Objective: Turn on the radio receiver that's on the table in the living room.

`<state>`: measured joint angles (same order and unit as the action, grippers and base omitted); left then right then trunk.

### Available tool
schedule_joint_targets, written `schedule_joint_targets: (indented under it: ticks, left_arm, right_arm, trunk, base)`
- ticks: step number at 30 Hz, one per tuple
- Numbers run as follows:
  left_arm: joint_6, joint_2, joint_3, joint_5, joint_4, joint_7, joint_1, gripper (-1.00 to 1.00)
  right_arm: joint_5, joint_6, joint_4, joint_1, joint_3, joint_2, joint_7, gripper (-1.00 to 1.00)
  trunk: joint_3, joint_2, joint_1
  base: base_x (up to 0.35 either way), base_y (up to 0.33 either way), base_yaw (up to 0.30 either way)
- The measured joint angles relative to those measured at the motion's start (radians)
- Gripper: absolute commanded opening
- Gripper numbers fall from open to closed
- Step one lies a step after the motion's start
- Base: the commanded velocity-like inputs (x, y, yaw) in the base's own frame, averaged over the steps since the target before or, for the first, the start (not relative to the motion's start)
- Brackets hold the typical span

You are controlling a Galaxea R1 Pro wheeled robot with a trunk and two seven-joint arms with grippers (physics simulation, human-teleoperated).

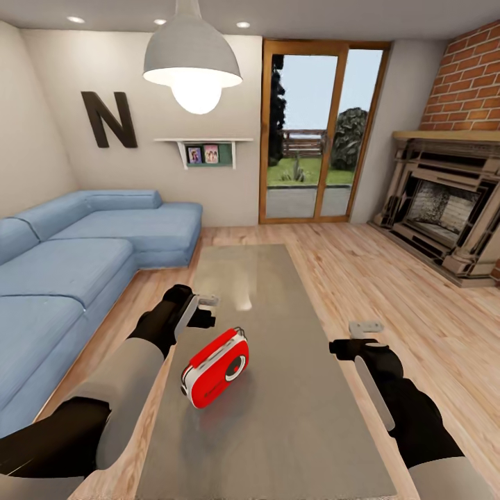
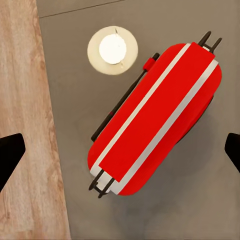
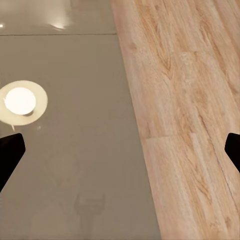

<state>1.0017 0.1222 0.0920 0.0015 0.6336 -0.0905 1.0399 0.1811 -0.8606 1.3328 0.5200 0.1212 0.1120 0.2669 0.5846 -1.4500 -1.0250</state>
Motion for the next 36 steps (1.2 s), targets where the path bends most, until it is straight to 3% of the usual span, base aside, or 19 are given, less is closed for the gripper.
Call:
schedule_joint_targets:
  ticks: [24, 28, 29, 36]
  left_arm:
    - [0.000, -0.004, 0.001, 0.000, 0.000, 0.000, 0.000, 1.00]
    - [0.000, -0.003, 0.001, 0.000, 0.000, 0.000, 0.000, 1.00]
    - [0.000, -0.002, 0.001, 0.000, 0.000, 0.000, 0.000, 1.00]
    - [0.000, -0.001, 0.000, 0.000, 0.000, 0.000, 0.000, 1.00]
  right_arm:
    - [-0.002, -0.002, 0.028, 0.000, -0.001, 0.000, 0.000, 1.00]
    - [-0.002, -0.067, 0.090, 0.000, -0.004, 0.001, 0.000, 1.00]
    - [-0.005, -0.111, 0.163, 0.000, -0.006, 0.003, 0.000, 1.00]
    - [-0.007, -0.121, 0.191, 0.047, -0.007, 0.006, 0.002, 1.00]
  trunk:
    - [0.038, 0.000, 0.000]
    - [0.044, 0.000, 0.000]
    - [0.045, 0.000, 0.000]
    - [0.046, 0.000, 0.000]
  base:
    - [0.000, 0.000, 0.000]
    - [0.000, 0.000, 0.000]
    - [0.000, 0.000, 0.000]
    - [0.000, 0.000, 0.000]
